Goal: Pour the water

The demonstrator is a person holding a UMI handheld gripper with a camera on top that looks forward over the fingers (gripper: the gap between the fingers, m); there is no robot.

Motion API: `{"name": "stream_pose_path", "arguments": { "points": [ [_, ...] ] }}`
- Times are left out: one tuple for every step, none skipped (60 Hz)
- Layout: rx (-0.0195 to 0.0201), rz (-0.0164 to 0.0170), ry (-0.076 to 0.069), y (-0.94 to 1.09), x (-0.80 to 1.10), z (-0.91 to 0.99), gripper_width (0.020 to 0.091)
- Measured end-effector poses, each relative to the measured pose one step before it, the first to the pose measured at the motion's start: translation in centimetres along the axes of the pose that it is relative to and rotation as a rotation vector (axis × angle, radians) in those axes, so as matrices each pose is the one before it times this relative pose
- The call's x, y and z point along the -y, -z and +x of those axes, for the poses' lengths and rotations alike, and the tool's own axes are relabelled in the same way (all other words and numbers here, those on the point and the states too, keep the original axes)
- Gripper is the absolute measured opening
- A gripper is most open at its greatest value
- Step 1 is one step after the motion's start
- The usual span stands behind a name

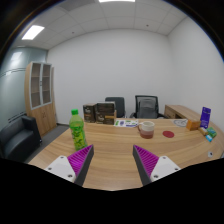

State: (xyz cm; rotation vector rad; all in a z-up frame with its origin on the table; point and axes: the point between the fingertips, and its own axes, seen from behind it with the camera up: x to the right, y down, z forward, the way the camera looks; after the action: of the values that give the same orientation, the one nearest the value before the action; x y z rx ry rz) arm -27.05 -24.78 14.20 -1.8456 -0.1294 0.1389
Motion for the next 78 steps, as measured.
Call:
{"name": "stream_pose_path", "arguments": {
  "points": [
    [0.01288,-0.00589,-0.0032,-0.056,-0.251,-0.739,0.0806],
    [0.00741,-0.00503,-0.0032,-0.204,-0.367,-1.065,0.0807],
    [0.00663,-0.00276,-0.0038,-0.339,-0.292,-1.107,0.0807],
    [0.00549,-0.00266,-0.0023,0.276,0.613,1.419,0.0806],
    [0.01063,0.00085,-0.0096,-1.407,-1.137,-1.587,0.0806],
    [0.00158,0.00482,-0.008,-0.653,-0.32,-2.539,0.0808],
    [0.0046,0.00252,-0.0082,-0.568,-0.095,-1.111,0.0809],
    [0.00352,0.00384,-0.0068,-0.528,-0.064,-0.975,0.0809],
    [0.0027,0.00343,-0.0053,-0.567,-0.047,-0.853,0.0809],
    [0.00243,0.00336,-0.0033,-0.651,-0.039,-0.801,0.0808],
    [0.00154,0.00162,-0.0016,-0.653,-0.02,-0.692,0.0809],
    [0.00215,0.00098,-0.0008,-0.614,-0.041,-0.67,0.081],
    [0.00299,0.00107,0.0005,-0.639,-0.008,-0.648,0.0809],
    [0.00447,0.00075,0.0015,-0.649,0.001,-0.614,0.0809],
    [0.00519,0.00007,0.0028,-0.639,0.004,-0.582,0.081],
    [0.0039,0.00036,0.0044,-0.621,0.013,-0.515,0.081],
    [0.00156,0.0006,0.0045,-0.665,0.01,-0.434,0.0813],
    [0.00087,0.00053,0.0047,-0.649,0.032,-0.396,0.0815],
    [0.00061,-0.0007,0.0032,-0.635,0.003,-0.338,0.0815],
    [0.00118,-0.00209,0.0029,-0.62,-0.05,-0.29,0.0816],
    [0.00054,-0.00207,0.0022,-0.667,-0.038,-0.261,0.0818],
    [-0.00146,-0.00123,0.0024,-0.612,-0.019,-0.195,0.0816],
    [-0.00369,-0.00164,0.0019,-0.636,-0.015,-0.124,0.0815],
    [-0.00491,-0.00182,0.0003,-0.605,-0.014,-0.119,0.0817],
    [-0.00579,-0.00128,0.0003,-0.626,0.0,-0.051,0.0816],
    [-0.00694,-0.00078,0.0003,-0.562,0.042,-0.041,0.0816],
    [-0.00847,-0.00054,0.0003,-0.512,0.051,0.01,0.0816],
    [-0.00876,0.00054,0.001,-0.517,0.082,0.0,0.0817],
    [-0.00785,0.00176,0.0009,-0.452,0.134,-0.02,0.0817],
    [-0.00649,0.00222,0.0008,-0.445,0.102,0.005,0.0816],
    [-0.00553,0.00218,0.0006,-0.438,0.124,-0.038,0.0816],
    [-0.00588,0.00245,0.0,-0.433,0.07,0.055,0.0816],
    [-0.00624,0.00114,-0.0003,-0.421,0.066,0.066,0.0815],
    [-0.007,0.00009,-0.0003,-0.418,-0.019,0.126,0.0817],
    [-0.00682,-0.00053,-0.001,-0.397,-0.031,0.112,0.0816],
    [-0.00531,0.00045,-0.0006,-0.385,-0.047,0.095,0.0815],
    [-0.00384,0.00139,0.0003,-0.334,-0.065,0.083,0.0814],
    [-0.00381,0.00199,0.0012,-0.346,-0.044,0.062,0.0813],
    [-0.00317,0.00169,0.0015,-0.33,-0.022,0.048,0.0812],
    [-0.00151,0.00214,0.001,-0.276,-0.017,0.027,0.0809],
    [0.00027,0.00273,0.0003,-0.316,-0.024,-0.043,0.0805],
    [0.00077,0.00276,-0.0011,-0.273,-0.036,-0.016,0.0801],
    [0.00034,0.00247,-0.0013,-0.293,-0.074,-0.029,0.0796],
    [-0.00059,0.0025,-0.0004,-0.289,-0.098,0.02,0.079],
    [-0.00063,0.00299,0.0009,-0.285,-0.11,0.031,0.0779],
    [-0.00051,0.00138,0.0012,-0.257,-0.177,0.041,0.0756],
    [-0.00144,-0.00301,0.0002,-0.251,-0.262,0.036,0.0722],
    [-0.00005,-0.00665,-0.0011,-0.233,-0.32,-0.028,0.0677],
    [0.00264,-0.00859,-0.0012,-0.179,-0.357,-0.085,0.0608],
    [0.0066,-0.00651,-0.0025,-0.147,-0.247,-0.198,0.0545],
    [0.0002,0.021,0.0006,-0.083,0.439,-0.035,0.0544],
    [0.00114,0.00477,-0.0007,-0.09,0.109,-0.056,0.0542],
    [-0.00378,-0.00575,0.0007,-0.045,-0.078,0.038,0.0529],
    [-0.00316,-0.00339,0.0011,-0.049,-0.015,0.037,0.0513],
    [-0.00199,0.00043,0.0026,-0.061,0.029,0.027,0.0513],
    [0.00089,-0.00081,0.0033,-0.042,-0.012,-0.055,0.0504],
    [0.00187,0.0003,0.0012,-0.068,0.017,-0.056,0.0485],
    [0.00217,-0.00271,-0.0054,-0.088,-0.224,-0.014,0.0487],
    [0.00109,-0.00124,-0.0055,-0.044,-0.003,-0.005,0.0467],
    [-0.00122,-0.00315,-0.0077,-0.07,-0.062,0.05,0.0446],
    [-0.00009,-0.00177,-0.003,-0.044,-0.013,0.028,0.0444],
    [0.0004,-0.00235,-0.0001,-0.016,-0.03,-0.014,0.041],
    [0.00358,-0.00266,-0.0044,-0.032,-0.034,-0.076,0.0389],
    [0.00319,-0.00099,-0.0004,-0.061,0.0,-0.044,0.0388],
    [0.0003,-0.00175,0.0038,-0.027,-0.008,0.03,0.0373],
    [0.00266,0.00102,0.0029,-0.049,0.059,-0.064,0.0353],
    [0.00014,0.00001,0.0068,-0.04,0.017,-0.002,0.0353],
    [-0.00206,-0.00002,0.0042,0.086,0.189,-0.146,0.0353],
    [0.00113,0.00124,0.003,0.068,-0.044,0.047,0.0353],
    [0.00033,0.00192,0.002,0.093,-0.033,0.021,0.0353],
    [0.00023,0.00257,0.0006,0.07,-0.024,0.02,0.0353],
    [0.00094,0.00308,-0.0023,0.065,0.013,0.025,0.0353],
    [0.00082,0.00443,-0.0016,0.054,0.059,0.008,0.0354],
    [0.00186,-0.00077,-0.0001,0.074,-0.04,-0.001,0.0354],
    [0.00228,0.00097,0.0015,-0.024,-0.004,-0.023,0.0354],
    [0.00131,-0.00039,0.0006,0.004,0.029,-0.024,0.0354],
    [0.00102,-0.00003,-0.0002,0.011,0.022,-0.013,0.0354],
    [0.00103,0.00028,-0.0001,0.013,0.013,-0.007,0.0354]
  ]
}}
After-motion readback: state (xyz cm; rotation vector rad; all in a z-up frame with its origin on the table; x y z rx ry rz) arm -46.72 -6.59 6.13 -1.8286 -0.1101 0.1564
